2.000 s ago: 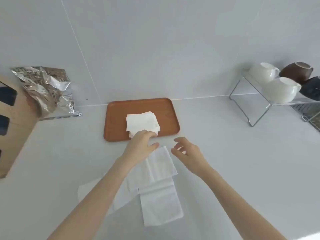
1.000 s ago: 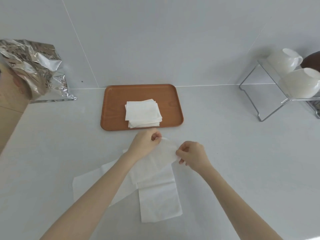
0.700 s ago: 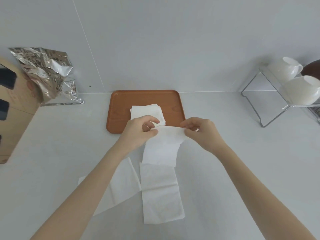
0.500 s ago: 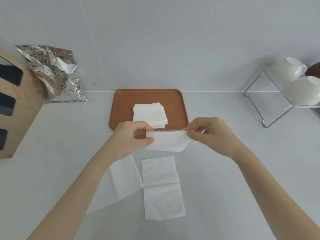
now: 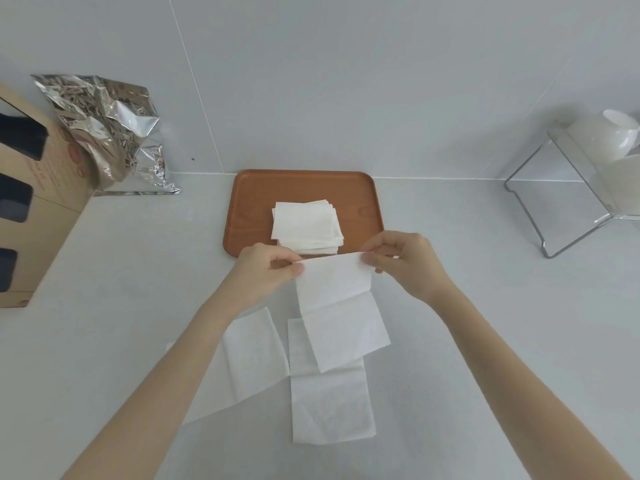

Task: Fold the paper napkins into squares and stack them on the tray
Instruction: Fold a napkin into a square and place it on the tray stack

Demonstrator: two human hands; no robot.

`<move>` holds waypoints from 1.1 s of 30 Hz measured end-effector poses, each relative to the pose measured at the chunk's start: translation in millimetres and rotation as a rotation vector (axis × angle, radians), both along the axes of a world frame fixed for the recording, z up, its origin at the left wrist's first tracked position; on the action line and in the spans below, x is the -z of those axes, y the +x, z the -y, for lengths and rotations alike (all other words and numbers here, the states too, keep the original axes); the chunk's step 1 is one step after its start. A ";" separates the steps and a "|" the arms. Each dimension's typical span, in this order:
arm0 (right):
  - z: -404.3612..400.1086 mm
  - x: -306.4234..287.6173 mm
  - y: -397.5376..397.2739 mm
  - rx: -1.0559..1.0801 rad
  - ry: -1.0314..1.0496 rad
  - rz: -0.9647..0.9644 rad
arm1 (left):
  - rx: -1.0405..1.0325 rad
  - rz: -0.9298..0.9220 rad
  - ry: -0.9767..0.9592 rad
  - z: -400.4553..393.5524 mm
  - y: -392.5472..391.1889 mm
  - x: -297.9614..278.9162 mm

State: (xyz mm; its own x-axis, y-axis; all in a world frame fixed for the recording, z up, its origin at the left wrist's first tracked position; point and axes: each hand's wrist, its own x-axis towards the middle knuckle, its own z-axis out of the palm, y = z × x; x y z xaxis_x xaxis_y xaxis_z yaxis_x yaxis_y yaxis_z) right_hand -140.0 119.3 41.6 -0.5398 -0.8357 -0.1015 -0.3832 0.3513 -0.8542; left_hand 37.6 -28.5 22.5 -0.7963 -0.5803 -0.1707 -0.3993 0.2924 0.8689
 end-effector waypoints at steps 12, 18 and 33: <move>-16.3 30.9 2.2 0.034 0.008 -0.050 | 0.052 0.041 -0.241 -11.0 -1.0 26.3; -51.9 60.9 23.5 -0.046 0.100 -0.146 | 0.142 0.134 -0.365 -47.4 20.4 53.6; -24.5 73.0 9.0 -0.083 0.195 -0.469 | 0.007 0.196 -0.414 -32.8 -4.2 62.3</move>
